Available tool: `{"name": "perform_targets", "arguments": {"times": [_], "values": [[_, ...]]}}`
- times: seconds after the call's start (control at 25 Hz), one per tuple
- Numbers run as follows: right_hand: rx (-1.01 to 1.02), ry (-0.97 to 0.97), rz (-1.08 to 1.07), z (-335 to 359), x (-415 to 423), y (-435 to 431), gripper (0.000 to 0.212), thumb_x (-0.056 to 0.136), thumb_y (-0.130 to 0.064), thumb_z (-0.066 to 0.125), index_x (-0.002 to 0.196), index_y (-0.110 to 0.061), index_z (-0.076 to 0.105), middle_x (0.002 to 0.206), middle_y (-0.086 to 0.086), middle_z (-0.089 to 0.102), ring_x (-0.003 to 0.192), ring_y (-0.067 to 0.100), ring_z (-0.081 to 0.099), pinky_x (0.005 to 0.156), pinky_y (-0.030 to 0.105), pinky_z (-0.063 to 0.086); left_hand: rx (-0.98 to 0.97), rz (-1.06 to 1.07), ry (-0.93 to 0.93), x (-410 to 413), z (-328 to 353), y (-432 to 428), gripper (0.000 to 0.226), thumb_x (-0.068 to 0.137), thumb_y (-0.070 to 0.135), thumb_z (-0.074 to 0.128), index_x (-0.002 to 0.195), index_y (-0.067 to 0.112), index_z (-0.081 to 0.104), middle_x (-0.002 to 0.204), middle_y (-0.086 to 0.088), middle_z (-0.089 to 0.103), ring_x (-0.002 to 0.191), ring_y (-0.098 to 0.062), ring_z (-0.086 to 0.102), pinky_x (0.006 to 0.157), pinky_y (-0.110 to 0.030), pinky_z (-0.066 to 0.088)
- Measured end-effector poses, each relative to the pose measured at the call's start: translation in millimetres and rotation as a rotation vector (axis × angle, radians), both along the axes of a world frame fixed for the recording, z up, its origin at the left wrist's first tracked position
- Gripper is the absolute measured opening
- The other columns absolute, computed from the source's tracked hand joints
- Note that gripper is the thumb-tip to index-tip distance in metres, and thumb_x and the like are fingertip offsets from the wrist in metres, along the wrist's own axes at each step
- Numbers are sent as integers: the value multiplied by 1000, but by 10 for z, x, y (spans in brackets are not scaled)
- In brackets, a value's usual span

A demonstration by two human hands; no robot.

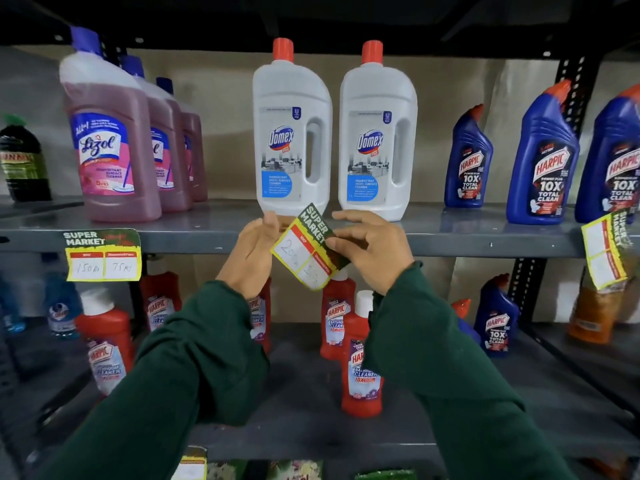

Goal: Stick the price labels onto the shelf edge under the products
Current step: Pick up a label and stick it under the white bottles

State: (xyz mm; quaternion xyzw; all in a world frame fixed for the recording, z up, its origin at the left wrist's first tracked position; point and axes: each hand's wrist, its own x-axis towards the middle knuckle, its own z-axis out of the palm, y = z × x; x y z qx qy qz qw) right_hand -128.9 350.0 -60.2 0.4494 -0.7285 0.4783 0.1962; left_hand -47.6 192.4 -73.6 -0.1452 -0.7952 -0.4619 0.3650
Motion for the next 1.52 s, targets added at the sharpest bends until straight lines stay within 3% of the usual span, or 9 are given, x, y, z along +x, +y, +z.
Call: {"name": "perform_targets", "arguments": {"times": [0.12,0.24,0.4,0.52,0.64,0.8,0.96,1.32,1.52], "values": [[65,36,-59,-37,8,-2,15,83,-12,62,95,-6,68,113,8,59,94,12,50,88,25,42,-7,19,-124,98,68,2,59,86,66,18,86,27,63,84,13,70,80,3,61,78,-16,43],[96,80,-100,-97,39,-40,15,82,-12,63,94,-5,68,110,10,59,91,12,48,86,26,42,-177,216,-146,92,88,-20,6,87,35,57,89,32,60,90,3,67,83,0,61,80,-27,45],[93,108,-131,-175,64,-84,15,81,-12,64,93,-4,68,106,12,59,89,18,53,80,15,36,-408,361,-27,57,14,14,6,88,25,57,93,23,61,91,9,68,89,-19,57,93,-28,32],[55,112,-181,-198,57,-39,21,80,-17,66,97,-4,67,111,2,57,84,12,51,72,5,34,-354,400,-19,34,1,34,7,89,21,56,85,19,61,111,0,68,91,-17,57,103,-26,16],[12,171,-231,-208,9,4,14,81,-15,64,89,-4,70,115,6,56,91,9,48,86,17,39,-383,442,-27,1,-25,71,9,88,17,57,83,16,64,125,-2,60,101,-12,53,110,-41,12],[39,215,-239,-274,-93,-21,12,80,-11,65,81,0,69,111,15,56,99,23,55,86,31,46,-551,518,-38,-81,-72,49,8,83,13,63,85,13,71,126,-5,59,120,-23,46,108,-44,16],[-2,185,-261,-338,-130,-67,12,78,-13,68,78,-2,69,107,12,57,91,17,55,80,25,44,-506,550,-20,-119,-106,60,7,82,13,66,85,12,72,123,-5,61,120,-23,47,107,-37,19],[-60,164,-358,-352,-111,-190,13,76,-13,69,71,-1,68,103,13,57,89,23,57,73,26,42,-466,719,51,-190,-135,114,6,80,18,67,77,19,73,111,6,68,93,-21,60,80,-34,44],[-67,157,-369,-326,-104,-196,13,76,-14,69,73,-1,68,103,13,56,83,19,54,72,25,41,-454,717,64,-219,-145,96,9,81,17,64,77,19,72,110,7,69,93,-21,60,82,-37,46]]}}
